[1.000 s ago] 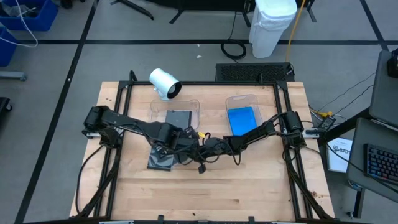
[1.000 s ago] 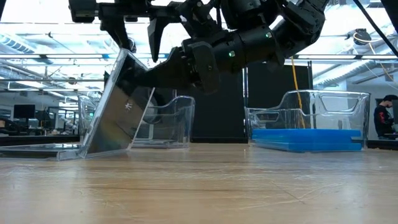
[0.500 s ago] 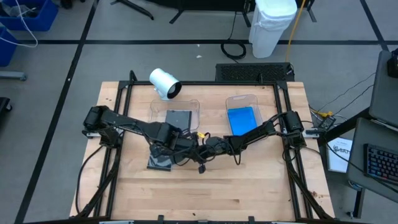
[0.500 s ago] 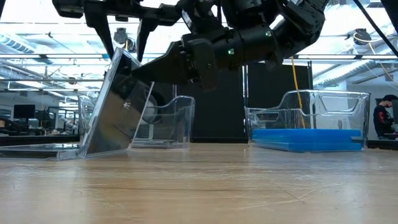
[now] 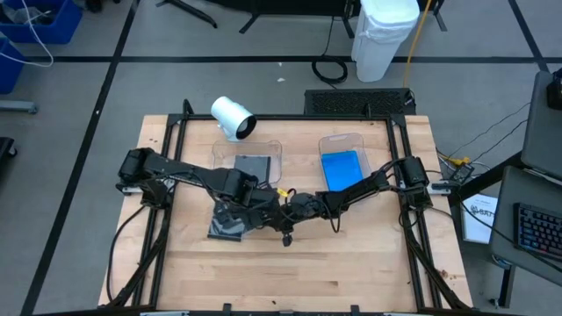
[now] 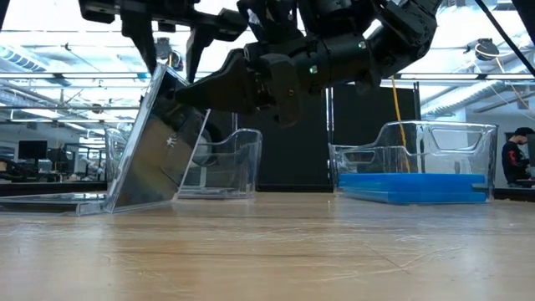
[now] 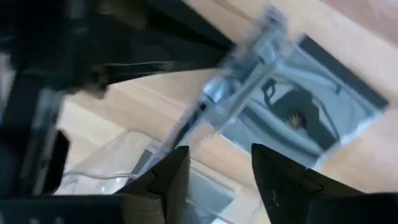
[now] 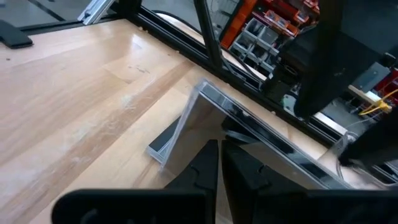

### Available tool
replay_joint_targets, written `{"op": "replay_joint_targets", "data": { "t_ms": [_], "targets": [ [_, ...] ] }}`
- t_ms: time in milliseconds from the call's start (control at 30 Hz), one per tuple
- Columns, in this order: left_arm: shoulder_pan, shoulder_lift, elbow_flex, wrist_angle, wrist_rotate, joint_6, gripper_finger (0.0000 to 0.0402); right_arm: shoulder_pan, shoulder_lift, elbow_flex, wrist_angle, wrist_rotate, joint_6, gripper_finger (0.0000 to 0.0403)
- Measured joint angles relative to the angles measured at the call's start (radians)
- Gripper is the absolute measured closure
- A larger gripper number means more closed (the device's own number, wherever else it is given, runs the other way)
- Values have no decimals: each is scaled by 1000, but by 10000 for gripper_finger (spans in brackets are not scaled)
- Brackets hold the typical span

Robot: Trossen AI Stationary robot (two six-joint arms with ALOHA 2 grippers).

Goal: Pick & place jewel cases by type
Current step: Put the bottom black cd case into the left transparent bin

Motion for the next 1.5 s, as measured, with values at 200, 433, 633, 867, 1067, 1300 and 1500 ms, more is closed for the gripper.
{"op": "replay_joint_targets", "data": {
  "t_ms": [200,433,633,867,1067,1300,1500],
  "targets": [
    [35,-42,0,24,143,-152,292,-6,0,0,0,0,-7,387],
    [122,-181,-38,194,390,-241,366,-5,0,0,2,-1,-21,387],
    [176,-381,-276,568,466,-320,390,-5,0,0,4,-1,-24,387],
    [234,-625,-702,1186,389,-716,396,-10,0,-1,15,0,-54,387],
    [264,-758,-1044,1607,168,-1151,378,-14,0,-1,27,-8,-53,387],
    [268,-780,-1208,1850,223,-1392,371,-33,0,-1,33,-78,-45,387],
    [248,-780,-1210,1859,288,-1344,371,-56,0,-1,22,-98,-52,387]
  ]
}}
